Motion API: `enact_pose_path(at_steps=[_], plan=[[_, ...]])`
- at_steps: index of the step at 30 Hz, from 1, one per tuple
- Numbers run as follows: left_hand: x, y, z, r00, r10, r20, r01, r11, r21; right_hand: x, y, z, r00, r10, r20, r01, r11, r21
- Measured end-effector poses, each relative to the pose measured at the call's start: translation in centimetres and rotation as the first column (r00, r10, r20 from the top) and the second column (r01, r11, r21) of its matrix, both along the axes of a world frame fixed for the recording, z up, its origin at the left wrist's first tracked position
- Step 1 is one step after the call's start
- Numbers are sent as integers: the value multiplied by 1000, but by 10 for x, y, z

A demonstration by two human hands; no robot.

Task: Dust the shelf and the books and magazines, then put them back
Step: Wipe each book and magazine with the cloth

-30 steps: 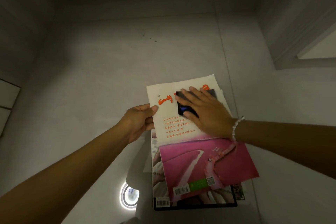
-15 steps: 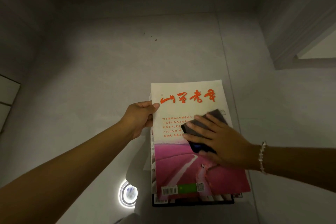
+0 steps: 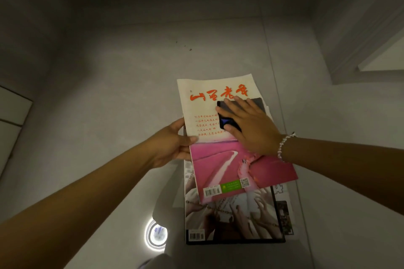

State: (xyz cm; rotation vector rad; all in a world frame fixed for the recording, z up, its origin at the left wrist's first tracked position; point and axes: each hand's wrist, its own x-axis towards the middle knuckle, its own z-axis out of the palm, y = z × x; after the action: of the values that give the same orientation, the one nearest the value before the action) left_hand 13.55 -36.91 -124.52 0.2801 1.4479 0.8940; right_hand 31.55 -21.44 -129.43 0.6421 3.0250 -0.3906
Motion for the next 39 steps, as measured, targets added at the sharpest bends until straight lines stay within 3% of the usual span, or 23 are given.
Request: enact_pose_path(at_steps=[4, 8, 10, 13, 16, 20, 25, 28, 36, 39], plan=[[1, -4, -11, 998, 66, 10, -66, 997, 45, 8, -57, 8, 995, 104, 7, -104, 993, -48], [0, -8, -12, 997, 44, 65, -49, 996, 75, 35, -73, -1, 952, 305, 16, -306, 950, 62], [1, -8, -13, 997, 55, 61, -60, 995, 76, 44, -50, -4, 962, 273, 9, -273, 962, 26], [4, -7, -15, 993, 98, 67, -103, 992, 74, 51, -28, -4, 999, 46, -11, -46, 999, 7], [7, -7, -16, 987, 144, 77, -149, 987, 65, 45, -55, -4, 996, -78, -43, 79, 996, 35], [9, -9, -16, 969, 199, 144, -208, 977, 47, 30, -118, -5, 994, 82, -68, -80, 996, 37], [8, -7, -16, 976, 184, 117, -188, 982, 27, 47, -84, -5, 972, 234, -6, -233, 970, 71], [7, -7, -16, 979, 181, 99, -183, 983, 13, 68, -56, -5, 997, 72, -4, -72, 997, -37], [9, -6, -10, 980, 181, 87, -182, 983, 6, 70, -13, -2, 980, -186, -68, 179, 979, -101], [8, -4, -1, 986, 161, 50, -163, 986, 39, 63, -9, 5, 959, -277, -67, 249, 928, -276]])
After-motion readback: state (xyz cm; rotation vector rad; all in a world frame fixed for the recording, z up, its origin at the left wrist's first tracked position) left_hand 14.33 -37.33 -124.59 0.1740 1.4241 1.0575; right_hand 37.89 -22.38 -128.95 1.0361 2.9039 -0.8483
